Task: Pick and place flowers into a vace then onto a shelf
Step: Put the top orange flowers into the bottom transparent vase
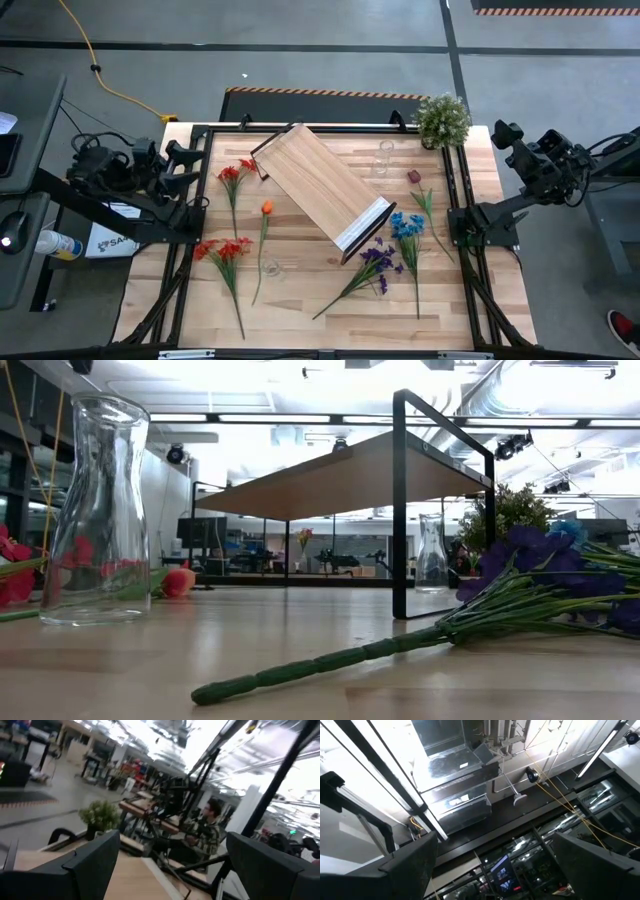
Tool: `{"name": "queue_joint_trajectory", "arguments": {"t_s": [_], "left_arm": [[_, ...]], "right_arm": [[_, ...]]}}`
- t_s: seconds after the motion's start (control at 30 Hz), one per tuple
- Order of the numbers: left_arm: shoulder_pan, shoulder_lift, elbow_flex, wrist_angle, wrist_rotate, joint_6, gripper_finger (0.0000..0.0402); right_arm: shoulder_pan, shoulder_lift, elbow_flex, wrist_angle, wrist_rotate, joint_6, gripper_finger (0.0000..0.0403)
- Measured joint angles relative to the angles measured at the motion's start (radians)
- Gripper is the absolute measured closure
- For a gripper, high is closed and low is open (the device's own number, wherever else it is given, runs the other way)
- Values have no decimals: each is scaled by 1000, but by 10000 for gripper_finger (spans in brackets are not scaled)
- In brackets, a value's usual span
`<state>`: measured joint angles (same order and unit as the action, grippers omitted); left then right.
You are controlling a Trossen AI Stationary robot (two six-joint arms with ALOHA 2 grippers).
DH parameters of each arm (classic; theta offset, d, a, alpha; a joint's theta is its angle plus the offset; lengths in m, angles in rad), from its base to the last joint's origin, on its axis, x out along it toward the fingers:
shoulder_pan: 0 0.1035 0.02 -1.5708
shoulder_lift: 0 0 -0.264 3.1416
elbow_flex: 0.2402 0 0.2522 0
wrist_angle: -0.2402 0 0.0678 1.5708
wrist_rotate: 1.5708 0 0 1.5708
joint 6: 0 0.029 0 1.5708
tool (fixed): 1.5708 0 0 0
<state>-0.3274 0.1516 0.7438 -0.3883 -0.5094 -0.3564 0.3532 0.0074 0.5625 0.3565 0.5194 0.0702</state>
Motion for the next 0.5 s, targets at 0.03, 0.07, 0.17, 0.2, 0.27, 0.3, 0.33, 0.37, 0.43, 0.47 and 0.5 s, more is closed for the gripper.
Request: {"name": "queue_joint_trajectory", "arguments": {"t_s": [0.03,0.07,0.17,0.2,0.27,0.3,0.33,0.37,0.43,0.47,0.5], "left_arm": [[0,26,29,-31,0,-13,5],[0,54,62,-67,1,-18,5],[0,154,186,-185,-9,-28,5],[0,187,231,-241,-20,-39,5],[0,262,328,-373,-43,-72,5],[0,298,377,-442,-56,-96,5],[0,334,424,-518,-69,-123,5],[0,368,471,-599,-83,-154,5],[0,436,558,-735,-106,-227,5],[0,464,595,-803,-111,-265,5],[0,492,628,-866,-117,-302,5]], "right_arm": [[0,0,0,0,0,0,22],[0,0,0,0,0,0,22],[0,0,0,0,1,0,22],[0,0,0,0,2,0,22],[0,0,0,0,2,0,22],[0,0,0,0,2,0,22],[0,0,0,0,2,0,22],[0,0,0,0,2,0,22],[0,0,0,0,2,0,22],[0,0,0,0,2,0,22],[0,0,0,0,2,0,22]]}}
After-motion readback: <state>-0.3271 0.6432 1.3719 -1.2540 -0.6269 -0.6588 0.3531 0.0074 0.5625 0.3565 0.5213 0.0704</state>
